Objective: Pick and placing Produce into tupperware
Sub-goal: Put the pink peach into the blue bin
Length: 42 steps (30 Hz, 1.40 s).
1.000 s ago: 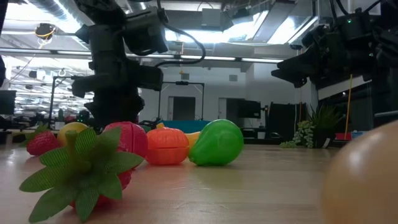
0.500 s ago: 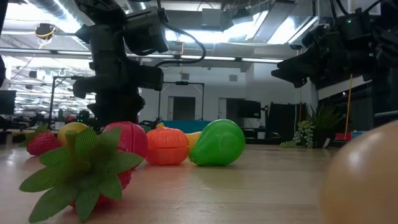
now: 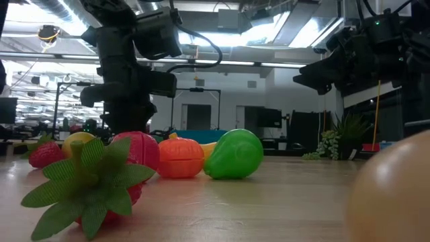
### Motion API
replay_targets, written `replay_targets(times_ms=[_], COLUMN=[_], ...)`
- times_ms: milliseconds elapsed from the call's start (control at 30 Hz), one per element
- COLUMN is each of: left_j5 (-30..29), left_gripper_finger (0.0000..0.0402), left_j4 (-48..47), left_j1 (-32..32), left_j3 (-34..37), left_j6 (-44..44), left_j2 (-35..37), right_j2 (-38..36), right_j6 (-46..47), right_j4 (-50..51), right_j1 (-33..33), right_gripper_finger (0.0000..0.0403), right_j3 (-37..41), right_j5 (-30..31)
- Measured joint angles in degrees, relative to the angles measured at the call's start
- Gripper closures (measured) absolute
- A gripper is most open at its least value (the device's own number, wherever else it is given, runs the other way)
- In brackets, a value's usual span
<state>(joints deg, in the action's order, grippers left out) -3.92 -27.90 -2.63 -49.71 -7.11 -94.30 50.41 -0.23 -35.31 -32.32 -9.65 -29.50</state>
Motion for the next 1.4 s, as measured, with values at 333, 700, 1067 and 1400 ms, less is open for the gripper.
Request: replay_targets(times_ms=[333,700,1067,1400], left_j5=[-1.36,-1.53,-6.09,-9.40], left_gripper_finger=[0.0318,0.0314,0.0314,0.0324], left_j4=[-1.33,-7.39,-10.34,-14.62], left_j1=[0.11,0.15,0.15,0.15], left_j3=[0.00,0.04,0.04,0.03], left_j6=[1.36,0.00,0.15,1.27], left_j2=[0.60,11.29,29.46,39.84], right_j2=[0.00,0.00,0.00,0.00], right_j6=[0.07,0.00,-0.08,-0.24], right_j4=[0.00,0.00,0.34,0.74], right_j1=[-0.01,-0.01,0.00,0.00], right_gripper_finger=[0.0173,0.0173,0.0173,0.0173], right_j3=[0.00,0.00,0.00,0.00], right_j5=[0.01,0.01,0.02,0.00])
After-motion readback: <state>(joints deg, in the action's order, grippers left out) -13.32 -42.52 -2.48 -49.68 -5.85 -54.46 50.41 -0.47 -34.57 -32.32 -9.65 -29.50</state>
